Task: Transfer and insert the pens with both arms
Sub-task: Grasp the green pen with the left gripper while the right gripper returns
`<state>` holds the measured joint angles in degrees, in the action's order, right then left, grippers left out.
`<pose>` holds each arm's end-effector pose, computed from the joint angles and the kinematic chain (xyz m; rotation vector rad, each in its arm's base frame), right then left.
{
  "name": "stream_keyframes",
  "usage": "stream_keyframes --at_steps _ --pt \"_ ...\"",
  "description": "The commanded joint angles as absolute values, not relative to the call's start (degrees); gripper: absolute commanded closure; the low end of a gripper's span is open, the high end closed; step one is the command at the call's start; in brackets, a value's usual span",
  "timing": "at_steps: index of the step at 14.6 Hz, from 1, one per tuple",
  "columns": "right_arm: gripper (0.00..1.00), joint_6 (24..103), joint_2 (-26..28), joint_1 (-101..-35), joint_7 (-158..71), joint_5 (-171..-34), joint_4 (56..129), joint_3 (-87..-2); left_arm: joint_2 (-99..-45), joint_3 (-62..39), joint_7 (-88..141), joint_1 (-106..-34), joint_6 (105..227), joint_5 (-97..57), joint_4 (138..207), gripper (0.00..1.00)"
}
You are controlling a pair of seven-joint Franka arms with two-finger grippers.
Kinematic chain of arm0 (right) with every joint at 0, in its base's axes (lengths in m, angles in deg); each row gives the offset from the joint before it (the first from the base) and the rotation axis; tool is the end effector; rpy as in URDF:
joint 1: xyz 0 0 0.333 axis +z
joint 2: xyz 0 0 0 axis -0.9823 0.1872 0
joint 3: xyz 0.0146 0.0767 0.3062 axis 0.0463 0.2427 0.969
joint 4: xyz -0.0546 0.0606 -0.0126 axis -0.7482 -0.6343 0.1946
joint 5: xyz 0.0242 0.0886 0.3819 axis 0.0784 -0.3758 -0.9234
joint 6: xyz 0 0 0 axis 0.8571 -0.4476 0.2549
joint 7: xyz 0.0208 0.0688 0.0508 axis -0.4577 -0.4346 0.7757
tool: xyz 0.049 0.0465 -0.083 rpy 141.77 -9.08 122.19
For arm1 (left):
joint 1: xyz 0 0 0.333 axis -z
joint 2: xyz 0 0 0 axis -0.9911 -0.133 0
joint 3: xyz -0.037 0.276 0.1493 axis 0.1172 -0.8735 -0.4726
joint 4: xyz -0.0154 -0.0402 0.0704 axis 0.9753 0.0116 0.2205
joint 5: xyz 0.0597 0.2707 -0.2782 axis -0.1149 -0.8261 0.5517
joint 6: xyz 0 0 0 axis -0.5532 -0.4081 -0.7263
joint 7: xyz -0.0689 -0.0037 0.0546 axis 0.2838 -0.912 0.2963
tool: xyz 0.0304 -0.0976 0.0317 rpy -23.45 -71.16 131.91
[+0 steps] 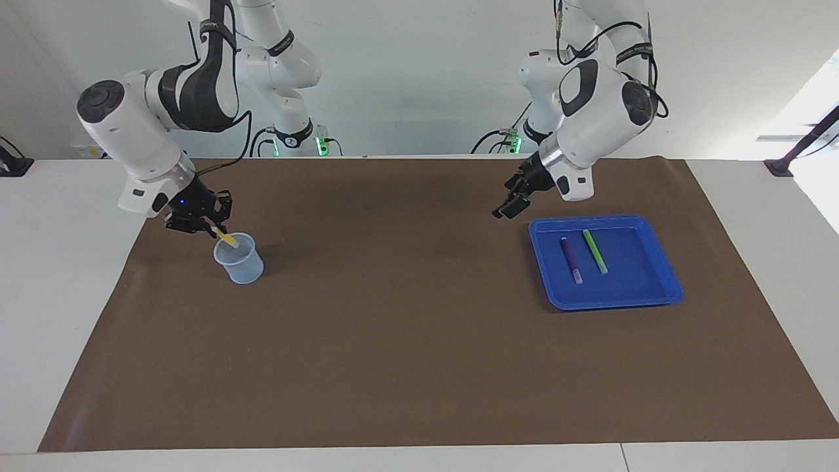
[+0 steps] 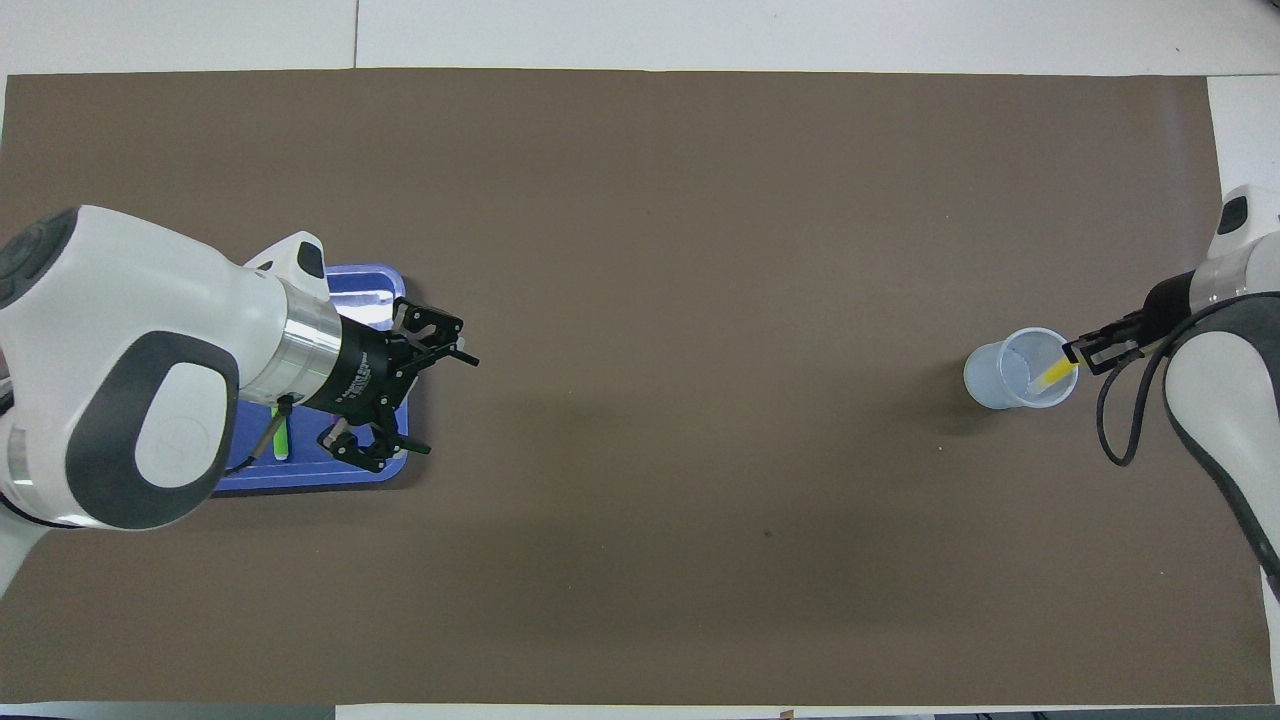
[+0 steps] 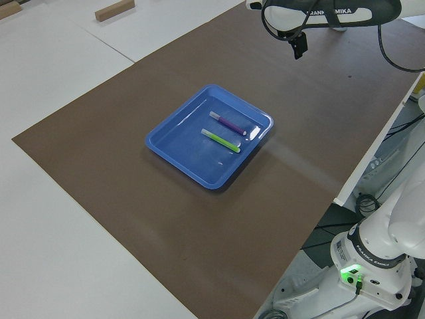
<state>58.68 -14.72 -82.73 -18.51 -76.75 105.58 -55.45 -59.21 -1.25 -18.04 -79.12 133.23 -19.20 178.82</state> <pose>0.5399 -0.0611 0.4438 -2.9829 -0.6408 0.0444 0.4987 -0.1852 0.4685 2.5570 1.2485 -0.5189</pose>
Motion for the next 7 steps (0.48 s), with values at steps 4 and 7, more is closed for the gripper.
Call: stream_keyframes --at_steps 4,7 --pt "0.96 64.28 -17.38 -83.78 -17.24 -75.59 112.61 -54.77 -59.25 -1.13 15.68 -86.99 132.87 -36.84 180.32 0.0" --pt "0.01 64.28 -17.3 -83.78 -17.15 -75.5 112.09 -54.68 -60.48 -1.13 32.76 -90.96 138.64 -42.55 183.12 0.0"
